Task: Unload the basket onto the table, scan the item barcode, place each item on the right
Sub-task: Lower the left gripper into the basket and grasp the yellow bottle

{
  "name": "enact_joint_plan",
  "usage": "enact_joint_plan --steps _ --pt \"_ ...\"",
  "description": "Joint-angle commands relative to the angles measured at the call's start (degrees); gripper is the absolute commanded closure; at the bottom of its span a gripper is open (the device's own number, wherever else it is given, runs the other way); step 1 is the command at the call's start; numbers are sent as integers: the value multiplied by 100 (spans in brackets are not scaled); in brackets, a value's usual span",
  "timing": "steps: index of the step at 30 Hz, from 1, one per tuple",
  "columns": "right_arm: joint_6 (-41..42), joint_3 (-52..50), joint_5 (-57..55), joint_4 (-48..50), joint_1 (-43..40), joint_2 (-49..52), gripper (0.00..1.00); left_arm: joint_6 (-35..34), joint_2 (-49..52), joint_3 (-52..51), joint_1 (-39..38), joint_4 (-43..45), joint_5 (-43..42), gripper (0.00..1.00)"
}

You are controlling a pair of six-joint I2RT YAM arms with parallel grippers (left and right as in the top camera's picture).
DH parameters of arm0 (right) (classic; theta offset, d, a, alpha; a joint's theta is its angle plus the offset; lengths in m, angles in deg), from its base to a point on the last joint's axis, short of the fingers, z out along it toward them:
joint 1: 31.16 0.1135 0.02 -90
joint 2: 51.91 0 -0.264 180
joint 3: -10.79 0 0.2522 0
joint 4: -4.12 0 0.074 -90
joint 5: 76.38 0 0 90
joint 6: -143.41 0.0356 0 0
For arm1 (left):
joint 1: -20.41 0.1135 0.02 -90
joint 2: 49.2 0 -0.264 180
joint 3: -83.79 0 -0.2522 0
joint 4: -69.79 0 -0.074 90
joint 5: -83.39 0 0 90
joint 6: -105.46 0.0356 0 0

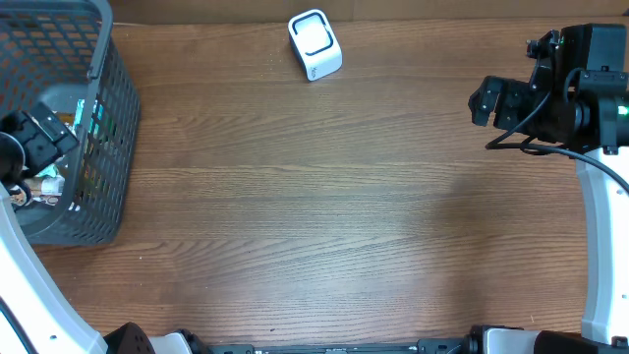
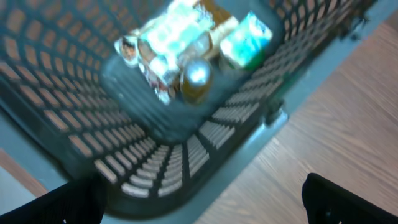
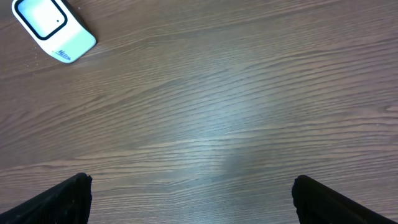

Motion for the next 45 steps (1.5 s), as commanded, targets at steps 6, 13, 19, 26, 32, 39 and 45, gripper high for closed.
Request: enact_joint_plan --steps 6,13,19,26,32,39,45 --pt "15 127 -55 11 -11 -72 0 872 417 94 37 693 22 0" --pt "15 127 -55 11 -11 -72 0 1158 1259 94 299 863 -422 1" --pt "15 127 -55 11 -11 -72 0 1508 1899 94 522 885 -1021 0" --pt "15 127 -55 11 -11 -72 0 1506 2623 94 520 774 -815 0" --pt "15 127 -55 11 -11 -72 0 1508 3080 68 520 634 -780 15" --pt "15 127 -55 11 -11 -72 0 1506 3340 42 509 625 -778 41" --pt "15 127 -55 11 -11 -72 0 1493 3340 26 509 595 -570 39"
